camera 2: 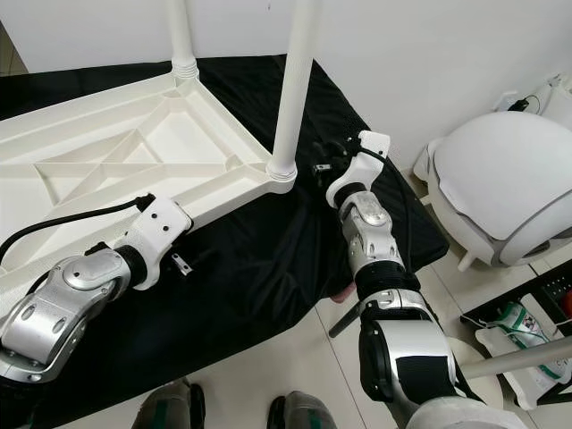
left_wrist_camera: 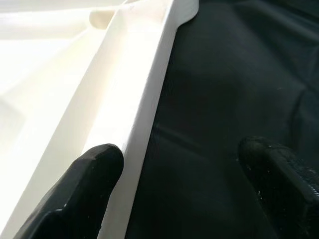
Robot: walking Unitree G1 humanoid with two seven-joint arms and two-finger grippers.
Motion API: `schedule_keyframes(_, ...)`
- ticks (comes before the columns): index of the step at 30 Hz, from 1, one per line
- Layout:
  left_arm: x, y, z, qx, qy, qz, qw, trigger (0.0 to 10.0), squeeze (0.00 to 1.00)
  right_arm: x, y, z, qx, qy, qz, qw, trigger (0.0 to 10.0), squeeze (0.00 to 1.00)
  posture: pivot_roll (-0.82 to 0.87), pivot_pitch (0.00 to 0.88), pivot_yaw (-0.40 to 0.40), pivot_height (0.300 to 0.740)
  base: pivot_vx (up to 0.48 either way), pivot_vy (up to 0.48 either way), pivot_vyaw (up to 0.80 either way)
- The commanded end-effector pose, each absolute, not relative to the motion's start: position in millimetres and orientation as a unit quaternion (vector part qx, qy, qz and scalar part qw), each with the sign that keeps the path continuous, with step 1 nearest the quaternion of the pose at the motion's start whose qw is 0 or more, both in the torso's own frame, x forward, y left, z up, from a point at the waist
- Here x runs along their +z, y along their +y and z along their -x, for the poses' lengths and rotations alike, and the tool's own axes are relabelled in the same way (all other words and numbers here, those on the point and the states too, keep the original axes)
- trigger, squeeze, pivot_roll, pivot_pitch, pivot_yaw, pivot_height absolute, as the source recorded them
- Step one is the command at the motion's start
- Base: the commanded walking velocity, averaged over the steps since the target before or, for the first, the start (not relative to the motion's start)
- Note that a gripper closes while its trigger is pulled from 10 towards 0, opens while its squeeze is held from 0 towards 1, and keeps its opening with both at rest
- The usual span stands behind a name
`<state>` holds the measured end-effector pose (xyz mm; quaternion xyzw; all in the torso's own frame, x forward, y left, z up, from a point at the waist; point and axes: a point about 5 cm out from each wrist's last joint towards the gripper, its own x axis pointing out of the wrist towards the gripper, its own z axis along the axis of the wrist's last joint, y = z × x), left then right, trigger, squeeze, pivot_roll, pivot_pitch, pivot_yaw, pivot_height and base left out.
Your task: Building children table
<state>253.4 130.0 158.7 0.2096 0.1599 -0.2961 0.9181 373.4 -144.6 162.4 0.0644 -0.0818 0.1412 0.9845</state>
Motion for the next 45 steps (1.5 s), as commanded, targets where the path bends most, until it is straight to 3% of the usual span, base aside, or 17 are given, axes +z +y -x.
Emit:
schedule_keyframes(1,160,144,-259,-0.181,0.148,-0.22,0.947,10.0,0.0,159,-145,-368,0.148,-0.088,-0.076,0.982,10.0,0.0,0.08,0.066,-0.089,0.74,0.0,0.0,0.0)
schedule_keyframes(19,150,165,-259,-0.135,0.23,-0.235,0.935,10.0,0.0,125,-134,-315,0.191,-0.074,-0.086,0.975,10.0,0.0,0.04,0.062,-0.061,0.74,0.0,0.0,0.0)
schedule_keyframes(20,150,167,-262,-0.127,0.234,-0.227,0.937,5.9,0.0,126,-133,-314,0.189,-0.073,-0.09,0.975,10.0,0.0,0.03,0.058,-0.056,0.74,0.0,0.0,0.0)
schedule_keyframes(21,150,168,-263,-0.122,0.237,-0.222,0.938,5.9,0.0,126,-132,-313,0.187,-0.073,-0.093,0.975,10.0,0.0,0.03,0.057,-0.055,0.74,0.0,0.0,0.0)
schedule_keyframes(22,149,169,-266,-0.111,0.238,-0.211,0.941,4.4,0.0,126,-131,-313,0.186,-0.073,-0.095,0.975,10.0,0.0,0.03,0.056,-0.053,0.74,0.0,0.0,0.0)
schedule_keyframes(25,149,169,-267,-0.105,0.239,-0.204,0.943,4.4,0.0,126,-130,-312,0.186,-0.073,-0.096,0.975,10.0,0.0,0.03,0.056,-0.053,0.74,0.0,0.0,0.0)
schedule_keyframes(26,149,170,-269,-0.095,0.241,-0.194,0.946,1.5,0.0,127,-129,-312,0.186,-0.074,-0.097,0.975,10.0,0.0,0.03,0.052,-0.05,0.74,0.0,0.0,0.0)
schedule_keyframes(27,149,170,-271,-0.089,0.243,-0.187,0.948,1.5,0.0,128,-128,-312,0.185,-0.074,-0.098,0.975,10.0,0.0,0.03,0.052,-0.05,0.74,0.0,0.0,0.0)
schedule_keyframes(28,149,171,-273,-0.081,0.24,-0.181,0.95,0.0,0.0,129,-128,-312,0.185,-0.074,-0.098,0.975,10.0,0.0,0.02,0.052,-0.051,0.74,0.0,0.0,0.0)
schedule_keyframes(45,165,143,-310,-0.048,0.191,-0.158,0.968,0.0,0.0,139,-124,-312,0.176,-0.08,-0.105,0.976,10.0,0.0,0.01,0.044,-0.053,0.74,0.0,0.0,0.0)
